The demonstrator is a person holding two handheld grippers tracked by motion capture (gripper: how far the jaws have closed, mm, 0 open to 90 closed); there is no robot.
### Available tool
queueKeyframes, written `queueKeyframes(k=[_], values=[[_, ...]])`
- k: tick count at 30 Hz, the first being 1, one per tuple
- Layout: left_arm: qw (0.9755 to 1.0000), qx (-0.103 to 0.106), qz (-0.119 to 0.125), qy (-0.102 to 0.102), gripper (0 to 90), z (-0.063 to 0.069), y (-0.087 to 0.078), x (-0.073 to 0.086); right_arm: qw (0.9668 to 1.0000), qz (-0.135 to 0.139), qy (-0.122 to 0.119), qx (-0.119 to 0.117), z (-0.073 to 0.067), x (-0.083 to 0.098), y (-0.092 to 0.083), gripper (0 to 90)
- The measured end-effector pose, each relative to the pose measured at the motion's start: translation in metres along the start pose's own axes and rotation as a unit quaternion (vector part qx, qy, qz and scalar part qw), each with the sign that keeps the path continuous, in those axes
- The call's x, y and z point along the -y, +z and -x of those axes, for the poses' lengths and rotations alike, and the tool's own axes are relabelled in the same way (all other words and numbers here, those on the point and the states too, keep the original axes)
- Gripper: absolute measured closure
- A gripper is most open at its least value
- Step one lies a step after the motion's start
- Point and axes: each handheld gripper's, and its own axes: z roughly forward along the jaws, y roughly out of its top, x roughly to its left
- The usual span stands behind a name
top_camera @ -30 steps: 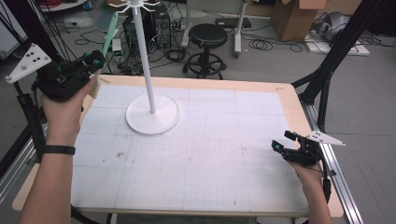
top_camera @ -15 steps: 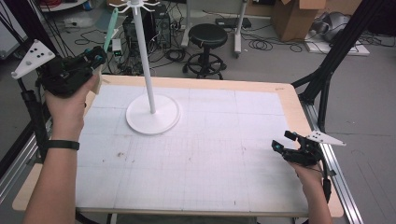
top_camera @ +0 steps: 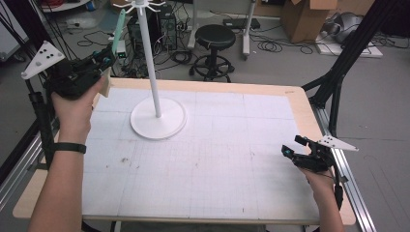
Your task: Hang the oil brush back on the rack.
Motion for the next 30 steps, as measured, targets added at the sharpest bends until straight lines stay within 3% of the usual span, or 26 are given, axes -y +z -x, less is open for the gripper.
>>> queueKeyframes(k=[13,22,26,30], values=[[1.0000,-0.004,-0.007,-0.003,81.6,0.001,0.014,0.004,1.0000,-0.001,0.003,-0.002,-0.001,0.000,0.000,15.4],[0.9995,0.003,-0.027,0.014,78.6,0.005,0.021,0.008,1.0000,-0.003,0.004,-0.001,0.000,0.000,0.000,15.4],[0.9966,-0.007,-0.078,0.026,54.0,0.009,0.027,0.011,1.0000,0.000,0.003,-0.001,0.000,0.000,0.000,15.4],[0.9946,-0.013,-0.100,0.027,36.2,0.013,0.027,0.016,1.0000,-0.002,0.005,-0.001,0.000,0.000,0.000,15.4]])
